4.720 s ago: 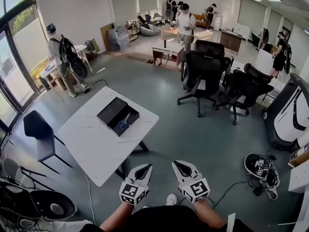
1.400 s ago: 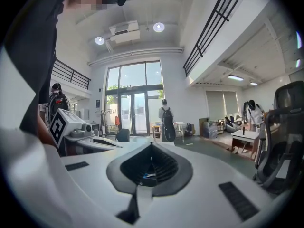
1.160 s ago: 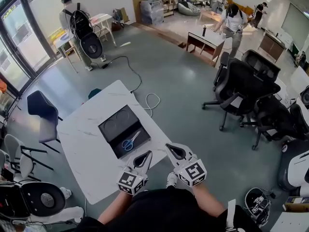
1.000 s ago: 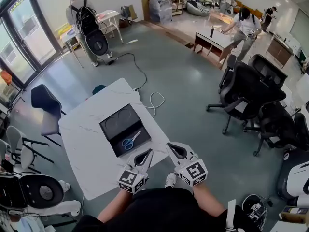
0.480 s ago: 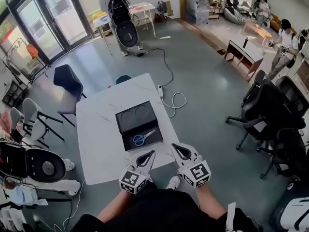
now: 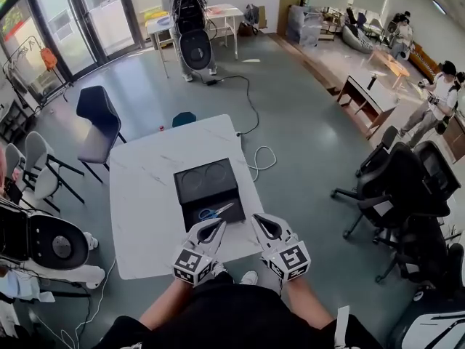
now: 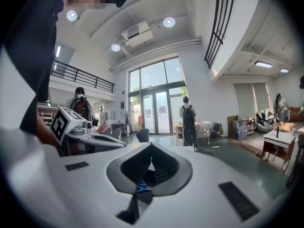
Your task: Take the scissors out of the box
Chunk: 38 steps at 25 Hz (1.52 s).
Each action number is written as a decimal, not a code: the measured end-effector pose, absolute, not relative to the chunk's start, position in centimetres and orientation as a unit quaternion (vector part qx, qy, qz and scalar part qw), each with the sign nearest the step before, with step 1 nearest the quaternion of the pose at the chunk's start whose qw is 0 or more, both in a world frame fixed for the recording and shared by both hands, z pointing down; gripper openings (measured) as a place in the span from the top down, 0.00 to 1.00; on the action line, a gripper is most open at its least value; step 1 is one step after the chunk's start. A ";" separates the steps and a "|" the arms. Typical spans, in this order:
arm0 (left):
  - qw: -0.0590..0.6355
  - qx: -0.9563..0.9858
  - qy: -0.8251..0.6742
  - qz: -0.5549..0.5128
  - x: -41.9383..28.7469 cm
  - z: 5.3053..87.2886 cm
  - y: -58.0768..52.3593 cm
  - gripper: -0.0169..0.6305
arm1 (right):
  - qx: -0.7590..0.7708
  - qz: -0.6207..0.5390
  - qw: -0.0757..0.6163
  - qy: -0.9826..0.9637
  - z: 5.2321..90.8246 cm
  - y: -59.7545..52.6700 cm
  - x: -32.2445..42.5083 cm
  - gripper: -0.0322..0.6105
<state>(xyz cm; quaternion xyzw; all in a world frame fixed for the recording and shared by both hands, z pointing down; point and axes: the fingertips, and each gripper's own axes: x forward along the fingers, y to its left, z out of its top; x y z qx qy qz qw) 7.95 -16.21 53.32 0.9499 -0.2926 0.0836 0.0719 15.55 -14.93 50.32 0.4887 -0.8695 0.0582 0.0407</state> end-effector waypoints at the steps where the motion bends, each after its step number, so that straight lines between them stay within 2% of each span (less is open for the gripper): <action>1: 0.073 0.950 -0.292 0.080 7.9 53.4 -16.8 0.96 | 0.489 0.056 0.045 -0.869 50.3 -15.6 15.5 0.94; 15: 0.082 0.947 -0.304 0.064 4.6 54.6 -23.2 0.96 | 0.466 0.040 0.092 -0.879 50.4 -22.4 11.7 0.94; 19: 0.073 0.945 -0.305 0.089 4.0 56.0 -24.3 0.96 | 0.449 0.038 0.095 -0.887 50.9 -24.3 10.8 0.94; 23: 0.029 0.931 -0.339 0.135 3.3 57.6 -26.2 0.96 | 0.423 0.049 0.093 -0.900 51.9 -25.8 10.9 0.94; 38: 0.037 0.906 -0.376 0.191 3.1 59.8 -28.3 0.96 | 0.380 0.074 0.085 -0.918 53.6 -29.3 10.9 0.94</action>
